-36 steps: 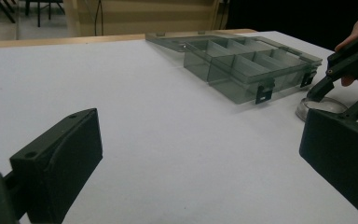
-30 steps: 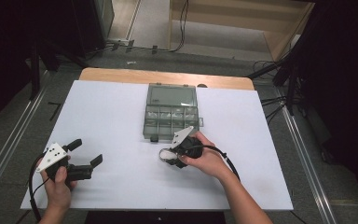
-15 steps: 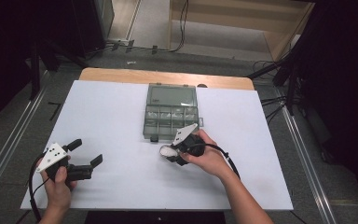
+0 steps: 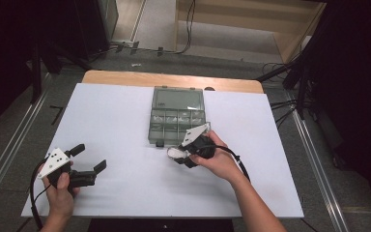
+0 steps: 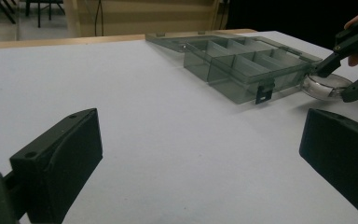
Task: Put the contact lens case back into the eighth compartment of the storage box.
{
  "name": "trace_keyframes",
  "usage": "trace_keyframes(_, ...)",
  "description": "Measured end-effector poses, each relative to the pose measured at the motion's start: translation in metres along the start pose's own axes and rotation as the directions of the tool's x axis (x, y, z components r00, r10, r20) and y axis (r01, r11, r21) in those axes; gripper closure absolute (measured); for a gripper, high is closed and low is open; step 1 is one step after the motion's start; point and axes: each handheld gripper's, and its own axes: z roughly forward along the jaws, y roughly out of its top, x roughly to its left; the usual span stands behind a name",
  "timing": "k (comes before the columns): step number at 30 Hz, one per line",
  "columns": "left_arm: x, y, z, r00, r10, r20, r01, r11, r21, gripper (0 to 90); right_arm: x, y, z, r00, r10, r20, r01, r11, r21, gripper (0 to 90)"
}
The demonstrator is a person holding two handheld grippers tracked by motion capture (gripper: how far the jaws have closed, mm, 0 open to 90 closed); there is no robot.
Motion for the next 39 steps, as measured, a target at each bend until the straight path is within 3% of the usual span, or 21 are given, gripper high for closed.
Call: trace_keyframes(39,-0.001,0.000,0.000,1.0000,0.009,0.001,-0.009,1.0000,-0.001,0.0,-0.015,0.001,-0.029,0.9985,0.035,0.042,-0.033,0.999,-0.036,46.8)
